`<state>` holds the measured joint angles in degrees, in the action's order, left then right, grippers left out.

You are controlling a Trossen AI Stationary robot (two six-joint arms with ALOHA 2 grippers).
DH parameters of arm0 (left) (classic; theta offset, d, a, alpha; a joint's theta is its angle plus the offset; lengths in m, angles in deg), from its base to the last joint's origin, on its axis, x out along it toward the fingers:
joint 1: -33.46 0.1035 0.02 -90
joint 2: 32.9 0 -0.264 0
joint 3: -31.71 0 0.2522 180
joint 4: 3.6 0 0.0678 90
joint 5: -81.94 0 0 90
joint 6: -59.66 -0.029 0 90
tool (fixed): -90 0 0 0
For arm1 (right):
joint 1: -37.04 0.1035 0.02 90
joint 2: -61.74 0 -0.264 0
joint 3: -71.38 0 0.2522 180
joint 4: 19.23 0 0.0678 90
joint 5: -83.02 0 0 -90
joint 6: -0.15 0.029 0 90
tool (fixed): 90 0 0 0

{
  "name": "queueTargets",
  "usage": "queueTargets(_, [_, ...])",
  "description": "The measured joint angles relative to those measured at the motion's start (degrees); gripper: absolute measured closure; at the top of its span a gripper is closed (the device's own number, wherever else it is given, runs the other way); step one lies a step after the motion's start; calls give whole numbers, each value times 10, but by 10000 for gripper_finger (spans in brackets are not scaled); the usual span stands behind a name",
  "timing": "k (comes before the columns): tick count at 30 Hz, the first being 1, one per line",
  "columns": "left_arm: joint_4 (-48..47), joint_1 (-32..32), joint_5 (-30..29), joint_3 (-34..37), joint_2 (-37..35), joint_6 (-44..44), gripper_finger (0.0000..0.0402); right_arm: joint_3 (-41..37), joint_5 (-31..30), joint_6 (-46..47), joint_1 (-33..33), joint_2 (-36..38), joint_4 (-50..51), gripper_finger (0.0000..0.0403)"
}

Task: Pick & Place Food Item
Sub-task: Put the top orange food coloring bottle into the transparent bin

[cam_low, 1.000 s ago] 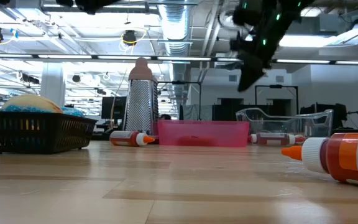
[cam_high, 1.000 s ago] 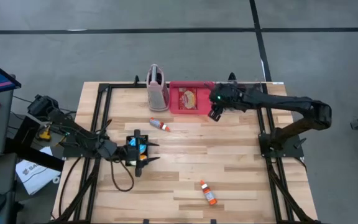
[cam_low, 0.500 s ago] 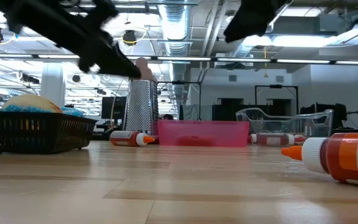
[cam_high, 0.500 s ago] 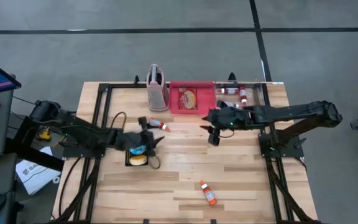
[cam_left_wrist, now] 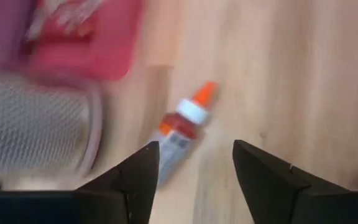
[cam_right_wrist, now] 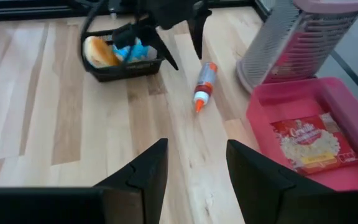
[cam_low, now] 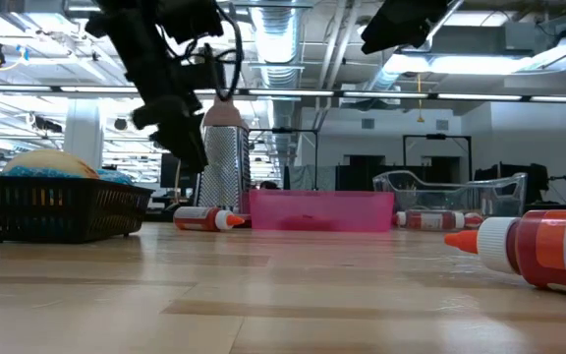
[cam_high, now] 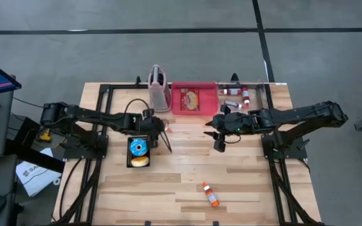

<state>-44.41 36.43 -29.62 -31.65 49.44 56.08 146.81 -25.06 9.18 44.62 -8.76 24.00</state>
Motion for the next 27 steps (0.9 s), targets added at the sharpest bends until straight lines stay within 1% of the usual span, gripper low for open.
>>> queueTargets(2, [-8, -5, 5, -2, 0, -57, 206, 0, 0, 0, 3, 0, 1, 247])
queueTargets(4, [-11, -6, 6, -2, 0, -97, 200, 0, 0, -1, 7, 2, 0, 247])
queueTargets(8, [-20, -1, 4, -2, 18, -151, 164, 0, 0, -4, 11, 2, 0, 247])
queueTargets(12, [-23, 18, 7, -2, 46, -169, 120, 0, 0, -5, 11, 0, -1, 247])
queueTargets(15, [-25, 35, 16, -4, 77, -171, 100, 0, 0, -6, 10, 0, -1, 247])
queueTargets(20, [2, 59, 24, -23, 121, -199, 103, 0, 0, -6, 10, 0, -2, 248])
queueTargets(23, [16, 73, 45, -40, 143, -205, 109, 0, 0, -6, 13, 0, -1, 248])
queueTargets(27, [4, 86, 58, -60, 170, -205, 110, 0, 0, -6, 18, 0, -1, 248])
